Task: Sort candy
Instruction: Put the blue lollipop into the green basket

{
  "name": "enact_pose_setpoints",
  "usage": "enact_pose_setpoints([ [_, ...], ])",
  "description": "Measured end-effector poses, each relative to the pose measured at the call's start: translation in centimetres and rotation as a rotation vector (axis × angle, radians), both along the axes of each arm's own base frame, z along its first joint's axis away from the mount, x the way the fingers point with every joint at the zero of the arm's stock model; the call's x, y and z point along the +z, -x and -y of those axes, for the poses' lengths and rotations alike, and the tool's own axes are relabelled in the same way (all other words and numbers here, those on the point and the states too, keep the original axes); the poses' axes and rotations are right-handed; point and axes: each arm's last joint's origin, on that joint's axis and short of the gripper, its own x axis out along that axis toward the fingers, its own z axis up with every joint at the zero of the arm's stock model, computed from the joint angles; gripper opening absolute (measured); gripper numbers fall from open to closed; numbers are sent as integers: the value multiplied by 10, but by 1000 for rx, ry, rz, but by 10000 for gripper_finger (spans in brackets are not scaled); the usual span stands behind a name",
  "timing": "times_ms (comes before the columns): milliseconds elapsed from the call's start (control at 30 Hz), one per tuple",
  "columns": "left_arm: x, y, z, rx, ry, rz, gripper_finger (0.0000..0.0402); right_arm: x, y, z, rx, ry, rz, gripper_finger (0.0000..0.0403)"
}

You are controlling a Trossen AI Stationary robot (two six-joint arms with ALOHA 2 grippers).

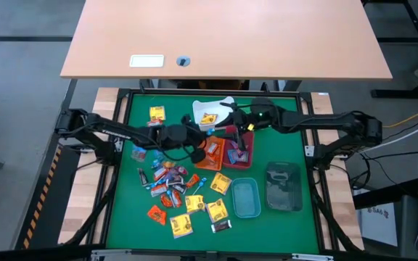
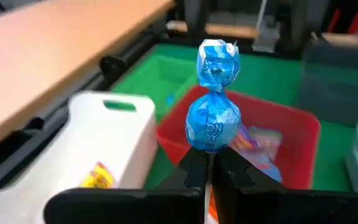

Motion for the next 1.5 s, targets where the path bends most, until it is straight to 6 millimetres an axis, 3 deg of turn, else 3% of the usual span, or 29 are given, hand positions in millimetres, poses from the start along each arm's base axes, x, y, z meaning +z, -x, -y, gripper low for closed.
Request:
enact_pose_setpoints([
  [667,5,-1,-2,47,-29,52,0,4,-9,4,-89,-44,102,192],
  [1267,11,-3,-2,47,-28,119,0,6,-9,4,-88,-39,121,123],
  [1500,11,-3,-2,47,-28,119,0,6,-9,4,-87,-40,120,67],
])
